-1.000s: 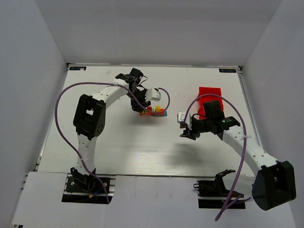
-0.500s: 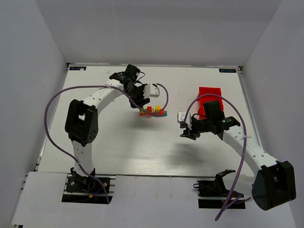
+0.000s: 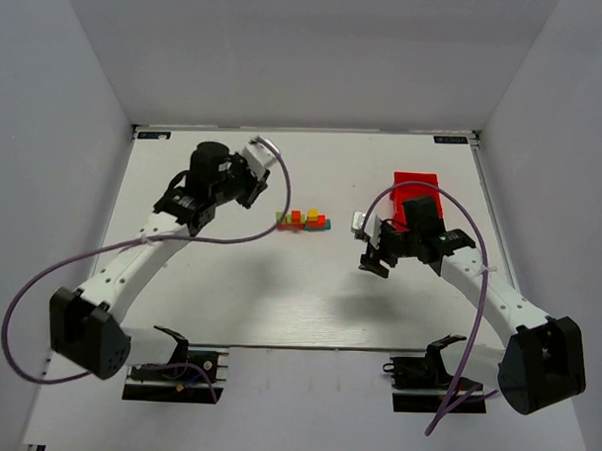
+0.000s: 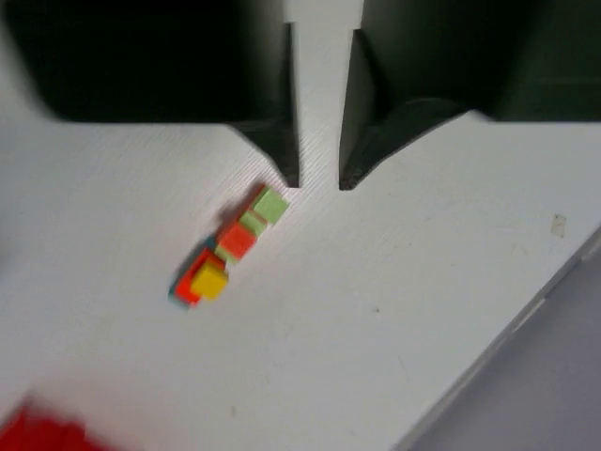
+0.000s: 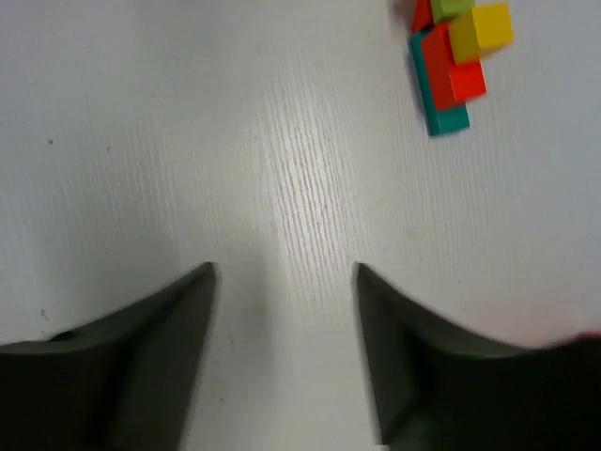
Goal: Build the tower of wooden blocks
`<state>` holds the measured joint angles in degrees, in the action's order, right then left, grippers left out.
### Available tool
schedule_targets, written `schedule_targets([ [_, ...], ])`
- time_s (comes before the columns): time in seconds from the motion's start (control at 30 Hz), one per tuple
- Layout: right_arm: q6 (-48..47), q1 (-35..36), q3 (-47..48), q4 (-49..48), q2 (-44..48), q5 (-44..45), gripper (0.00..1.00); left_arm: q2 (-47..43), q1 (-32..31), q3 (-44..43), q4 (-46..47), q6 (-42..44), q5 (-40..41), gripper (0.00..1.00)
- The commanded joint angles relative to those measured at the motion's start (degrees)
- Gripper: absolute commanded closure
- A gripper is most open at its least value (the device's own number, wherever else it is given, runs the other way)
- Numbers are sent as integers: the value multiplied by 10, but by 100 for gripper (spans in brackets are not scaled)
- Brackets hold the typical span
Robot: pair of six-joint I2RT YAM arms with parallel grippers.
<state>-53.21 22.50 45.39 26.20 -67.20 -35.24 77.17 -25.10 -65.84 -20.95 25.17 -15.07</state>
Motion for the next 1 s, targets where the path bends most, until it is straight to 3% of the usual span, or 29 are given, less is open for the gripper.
schedule_targets([
  [0.0, 92, -3, 45, -47, 22, 70, 22, -87, 5, 4, 67, -183, 44, 58],
  [0.03, 109, -3, 62, -50, 24, 92, 10, -125, 5, 15, 58, -221, 50, 21],
  [0.1, 190, -2, 87, -69, 23, 126, 10, -164, 5, 57, 58, -234, 34, 0],
  [0.23, 318, -1, 137, -83, 6, 208, 10, -240, 5, 155, 58, -239, 29, 0],
  [0.33, 407, 0, 159, -87, 2, 250, 10, -261, 5, 190, 58, -247, 72, 0],
  [0.57, 387, -3, 112, -118, 43, 277, 10, -251, 5, 201, 51, -229, 48, 0],
  [0.7, 357, -4, 12, -173, 96, 278, 10, -242, 5, 179, 20, -212, 33, 0],
  [0.97, 331, -10, -12, -181, 142, 261, 10, -274, 5, 187, 20, -202, 59, 0],
])
